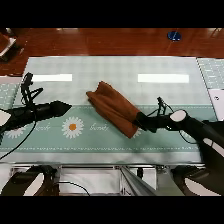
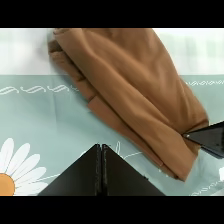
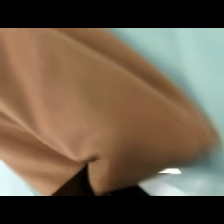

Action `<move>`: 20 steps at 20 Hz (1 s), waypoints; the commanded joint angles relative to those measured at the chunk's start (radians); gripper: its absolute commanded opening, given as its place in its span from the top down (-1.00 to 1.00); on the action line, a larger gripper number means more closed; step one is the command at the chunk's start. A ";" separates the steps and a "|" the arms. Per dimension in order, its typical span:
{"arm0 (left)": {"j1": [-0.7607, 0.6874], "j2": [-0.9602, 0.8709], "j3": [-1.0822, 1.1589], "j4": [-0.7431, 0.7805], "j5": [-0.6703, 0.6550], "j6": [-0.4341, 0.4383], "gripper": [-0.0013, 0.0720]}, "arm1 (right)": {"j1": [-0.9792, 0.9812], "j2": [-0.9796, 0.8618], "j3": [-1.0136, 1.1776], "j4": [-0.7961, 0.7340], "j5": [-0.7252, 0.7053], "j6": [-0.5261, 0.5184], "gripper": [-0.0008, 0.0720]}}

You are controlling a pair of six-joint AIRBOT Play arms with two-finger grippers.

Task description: Fold the shirts.

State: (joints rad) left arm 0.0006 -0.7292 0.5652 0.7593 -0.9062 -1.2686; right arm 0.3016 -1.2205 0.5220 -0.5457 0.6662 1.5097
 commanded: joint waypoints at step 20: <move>0.001 0.001 0.000 0.000 0.008 0.000 0.88 | -0.851 0.065 1.025 -0.380 0.863 0.083 0.92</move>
State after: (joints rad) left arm 0.0010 -0.7292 0.5652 0.7597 -0.8978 -1.2682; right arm -0.3885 -1.2003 1.5284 -0.8673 1.3945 1.5459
